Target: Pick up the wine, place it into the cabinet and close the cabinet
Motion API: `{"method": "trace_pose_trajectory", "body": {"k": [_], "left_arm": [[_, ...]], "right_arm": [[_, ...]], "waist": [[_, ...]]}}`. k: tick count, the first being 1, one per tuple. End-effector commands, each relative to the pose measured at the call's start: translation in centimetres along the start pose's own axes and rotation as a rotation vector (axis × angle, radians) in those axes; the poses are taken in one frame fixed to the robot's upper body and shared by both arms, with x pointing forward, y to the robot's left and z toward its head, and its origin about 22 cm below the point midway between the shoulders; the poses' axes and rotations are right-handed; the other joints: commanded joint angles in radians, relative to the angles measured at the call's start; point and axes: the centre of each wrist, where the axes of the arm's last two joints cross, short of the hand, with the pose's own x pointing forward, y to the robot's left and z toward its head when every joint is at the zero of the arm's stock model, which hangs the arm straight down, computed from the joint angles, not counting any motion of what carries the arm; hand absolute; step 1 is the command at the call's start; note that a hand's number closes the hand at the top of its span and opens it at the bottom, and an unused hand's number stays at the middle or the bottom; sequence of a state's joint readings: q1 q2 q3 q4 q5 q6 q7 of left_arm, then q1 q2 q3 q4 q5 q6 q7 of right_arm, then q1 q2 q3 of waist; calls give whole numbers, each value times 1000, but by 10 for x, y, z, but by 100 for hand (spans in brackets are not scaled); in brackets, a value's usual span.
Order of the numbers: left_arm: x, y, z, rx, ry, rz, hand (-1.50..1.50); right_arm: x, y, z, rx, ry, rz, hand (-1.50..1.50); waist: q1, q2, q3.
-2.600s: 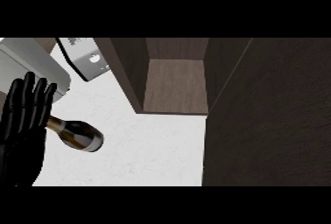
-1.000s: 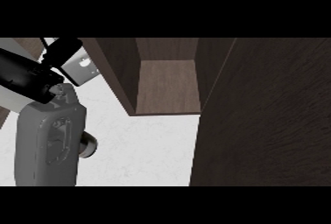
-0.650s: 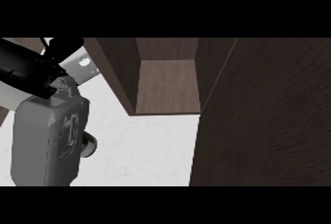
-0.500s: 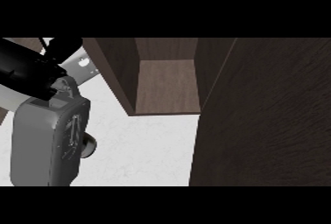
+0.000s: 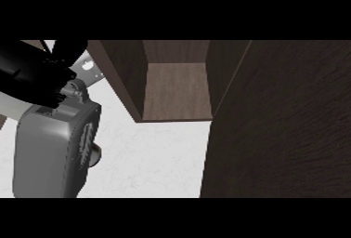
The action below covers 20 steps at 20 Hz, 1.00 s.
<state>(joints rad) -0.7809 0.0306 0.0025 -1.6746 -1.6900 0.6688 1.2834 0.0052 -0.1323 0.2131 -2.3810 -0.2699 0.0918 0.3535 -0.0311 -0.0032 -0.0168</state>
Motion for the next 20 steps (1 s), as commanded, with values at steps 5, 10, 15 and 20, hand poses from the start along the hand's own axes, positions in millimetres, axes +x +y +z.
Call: {"method": "trace_pose_trajectory", "body": {"k": [5, 10, 15, 20], "left_arm": [[67, 18, 14, -54, 122, 192, -150], [52, 19, 12, -72, 141, 158, -150], [41, 20, 9, -70, 181, 145, -150], [21, 16, 6, -72, 222, 121, -150]], "right_arm": [[12, 6, 2, -24, -12, 1, -150], [11, 5, -4, -54, -5, 10, -150], [13, 5, -5, -81, 26, 23, -150], [24, -2, 6, -106, -9, 66, -150]], "waist": [[-19, -4, 18], [6, -1, 17], [9, 0, 16], [1, 2, 17]]}}
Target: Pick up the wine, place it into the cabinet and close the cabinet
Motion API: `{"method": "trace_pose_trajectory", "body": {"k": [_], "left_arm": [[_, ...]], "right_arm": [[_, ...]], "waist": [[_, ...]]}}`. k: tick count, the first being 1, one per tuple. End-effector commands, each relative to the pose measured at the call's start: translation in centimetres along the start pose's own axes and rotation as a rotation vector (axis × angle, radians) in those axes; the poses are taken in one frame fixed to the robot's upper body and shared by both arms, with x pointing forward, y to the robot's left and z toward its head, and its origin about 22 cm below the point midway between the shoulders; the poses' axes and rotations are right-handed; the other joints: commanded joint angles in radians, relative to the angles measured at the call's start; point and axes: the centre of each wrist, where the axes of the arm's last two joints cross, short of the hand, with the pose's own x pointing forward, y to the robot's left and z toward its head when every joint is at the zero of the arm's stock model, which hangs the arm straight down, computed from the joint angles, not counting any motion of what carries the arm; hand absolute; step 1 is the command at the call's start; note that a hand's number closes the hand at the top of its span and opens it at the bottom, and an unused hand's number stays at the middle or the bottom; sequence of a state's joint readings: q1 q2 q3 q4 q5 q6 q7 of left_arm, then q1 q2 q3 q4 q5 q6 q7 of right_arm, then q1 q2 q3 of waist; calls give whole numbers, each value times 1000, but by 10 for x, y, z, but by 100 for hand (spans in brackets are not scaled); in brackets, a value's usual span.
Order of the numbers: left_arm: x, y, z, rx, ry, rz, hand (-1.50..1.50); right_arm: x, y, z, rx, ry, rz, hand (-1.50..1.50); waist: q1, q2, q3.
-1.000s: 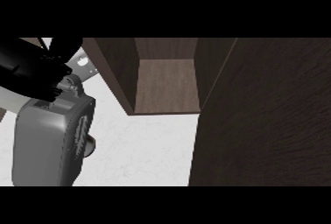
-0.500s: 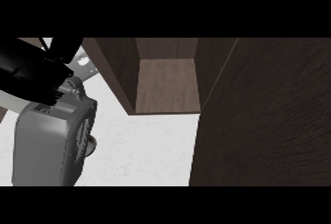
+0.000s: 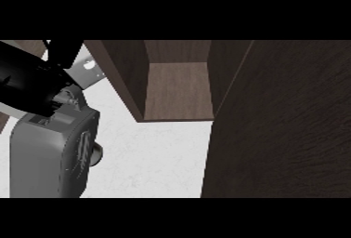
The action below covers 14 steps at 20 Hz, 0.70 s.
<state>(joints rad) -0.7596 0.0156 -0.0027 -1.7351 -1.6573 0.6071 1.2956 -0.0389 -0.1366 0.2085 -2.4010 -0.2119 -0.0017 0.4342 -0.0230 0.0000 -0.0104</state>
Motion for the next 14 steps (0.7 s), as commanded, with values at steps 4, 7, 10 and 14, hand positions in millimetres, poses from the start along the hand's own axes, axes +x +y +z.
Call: {"method": "trace_pose_trajectory", "body": {"k": [4, 7, 10, 14], "left_arm": [[15, 16, -2, -44, 217, 147, -150], [-15, 4, 0, -46, 243, 138, -150], [-48, 11, -5, -2, 265, 123, -150], [-78, 13, -17, 37, 313, 98, -150]], "right_arm": [[9, -15, 17, -58, -36, 50, -150], [7, -23, 10, -61, -47, 74, -150], [17, -15, 21, -67, -47, 68, -150], [10, -26, 29, -67, -64, 59, -150]], "waist": [[-2, -4, 11], [4, 1, 11], [7, -2, 10], [7, -2, 11]]}}
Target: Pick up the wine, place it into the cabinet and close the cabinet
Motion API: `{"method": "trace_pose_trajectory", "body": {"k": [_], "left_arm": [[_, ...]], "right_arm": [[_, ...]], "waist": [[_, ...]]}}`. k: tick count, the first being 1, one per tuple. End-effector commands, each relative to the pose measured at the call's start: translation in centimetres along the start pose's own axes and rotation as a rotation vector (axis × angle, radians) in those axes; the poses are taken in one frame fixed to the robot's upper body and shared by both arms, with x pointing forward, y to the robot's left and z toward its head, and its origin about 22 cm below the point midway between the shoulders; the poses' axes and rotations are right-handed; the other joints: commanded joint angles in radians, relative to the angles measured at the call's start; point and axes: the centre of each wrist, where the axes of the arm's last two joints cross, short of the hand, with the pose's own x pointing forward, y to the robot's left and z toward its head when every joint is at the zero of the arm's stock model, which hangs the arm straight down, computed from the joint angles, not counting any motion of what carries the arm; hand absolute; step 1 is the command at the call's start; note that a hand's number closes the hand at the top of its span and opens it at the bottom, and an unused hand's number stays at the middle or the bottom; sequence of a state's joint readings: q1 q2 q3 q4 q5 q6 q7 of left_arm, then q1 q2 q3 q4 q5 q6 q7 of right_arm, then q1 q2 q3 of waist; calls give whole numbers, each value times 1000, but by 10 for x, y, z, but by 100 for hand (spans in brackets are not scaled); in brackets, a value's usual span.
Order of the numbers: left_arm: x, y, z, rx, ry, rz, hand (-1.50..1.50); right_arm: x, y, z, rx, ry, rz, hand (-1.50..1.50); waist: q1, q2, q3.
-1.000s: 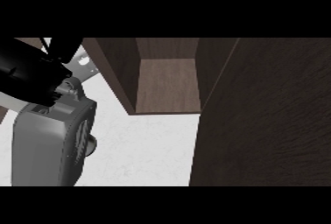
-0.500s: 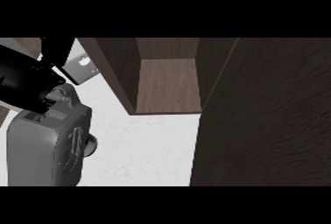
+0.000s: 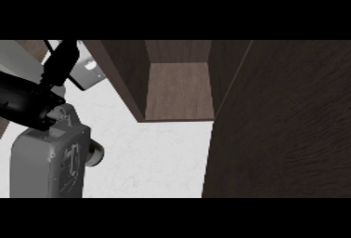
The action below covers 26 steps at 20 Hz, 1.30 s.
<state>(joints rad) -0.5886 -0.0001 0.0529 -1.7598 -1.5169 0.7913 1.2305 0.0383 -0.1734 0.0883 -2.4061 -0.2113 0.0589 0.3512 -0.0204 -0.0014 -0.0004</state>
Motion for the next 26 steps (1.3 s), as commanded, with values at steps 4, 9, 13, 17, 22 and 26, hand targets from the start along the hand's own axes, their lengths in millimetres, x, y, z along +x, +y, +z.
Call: {"method": "trace_pose_trajectory", "body": {"k": [4, 9, 13, 17, 22, 26], "left_arm": [[-51, 13, -13, 123, 156, 4, -150], [-82, 18, -8, 140, 193, -10, -150], [-116, 38, -7, 159, 201, -34, -150], [-141, 57, 7, 163, 203, -38, -150], [-165, 68, 20, 157, 237, -46, -150], [-165, 69, 30, 141, 235, -13, -150]], "right_arm": [[12, -5, 26, 13, -12, -40, -150], [16, -16, 20, 47, -18, -30, -150], [11, -16, 27, 48, -19, -55, -150], [8, -21, 22, 58, -4, -43, -150], [20, -12, 31, 67, -2, -56, -150], [0, -6, 28, 53, 0, -85, -150]], "waist": [[4, -2, 1], [3, 0, 0], [8, -1, 0], [14, -1, 0], [9, -3, -1], [12, -2, 0]]}}
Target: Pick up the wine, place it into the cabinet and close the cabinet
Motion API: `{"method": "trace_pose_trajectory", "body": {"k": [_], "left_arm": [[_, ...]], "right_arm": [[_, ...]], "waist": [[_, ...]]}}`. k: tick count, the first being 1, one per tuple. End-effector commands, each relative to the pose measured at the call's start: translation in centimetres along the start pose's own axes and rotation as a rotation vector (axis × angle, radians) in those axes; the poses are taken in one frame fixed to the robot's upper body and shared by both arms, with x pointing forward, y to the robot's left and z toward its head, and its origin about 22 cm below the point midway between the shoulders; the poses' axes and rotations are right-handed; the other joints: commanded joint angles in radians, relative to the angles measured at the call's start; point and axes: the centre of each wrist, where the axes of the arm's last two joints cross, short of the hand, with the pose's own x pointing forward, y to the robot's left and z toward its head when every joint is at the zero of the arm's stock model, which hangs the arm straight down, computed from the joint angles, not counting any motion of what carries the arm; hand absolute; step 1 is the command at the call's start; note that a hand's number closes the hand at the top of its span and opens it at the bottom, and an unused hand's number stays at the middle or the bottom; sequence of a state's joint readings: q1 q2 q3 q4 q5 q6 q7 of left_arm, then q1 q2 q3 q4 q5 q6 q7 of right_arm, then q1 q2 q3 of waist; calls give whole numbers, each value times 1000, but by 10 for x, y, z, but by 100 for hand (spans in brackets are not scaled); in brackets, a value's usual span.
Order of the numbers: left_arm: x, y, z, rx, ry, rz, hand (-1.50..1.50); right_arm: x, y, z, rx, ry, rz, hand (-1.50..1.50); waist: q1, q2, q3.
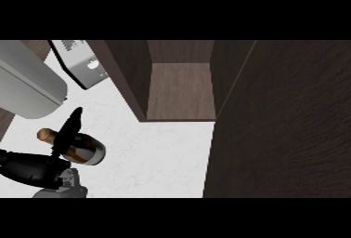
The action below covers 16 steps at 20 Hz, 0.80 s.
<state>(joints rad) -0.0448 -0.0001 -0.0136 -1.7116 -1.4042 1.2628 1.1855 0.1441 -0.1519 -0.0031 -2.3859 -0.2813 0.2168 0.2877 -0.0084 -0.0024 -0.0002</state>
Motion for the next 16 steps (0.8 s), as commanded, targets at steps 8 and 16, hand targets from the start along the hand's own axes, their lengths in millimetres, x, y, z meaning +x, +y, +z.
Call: {"method": "trace_pose_trajectory", "body": {"k": [8, 16], "left_arm": [[-39, 26, 15, 31, 174, 65, -150], [-55, 30, 14, 44, 181, 4, -150]], "right_arm": [[18, -1, 10, 26, -37, -69, -150], [26, 11, 26, 14, -39, -69, -150]], "waist": [[5, 0, 0], [1, -2, -2]]}}
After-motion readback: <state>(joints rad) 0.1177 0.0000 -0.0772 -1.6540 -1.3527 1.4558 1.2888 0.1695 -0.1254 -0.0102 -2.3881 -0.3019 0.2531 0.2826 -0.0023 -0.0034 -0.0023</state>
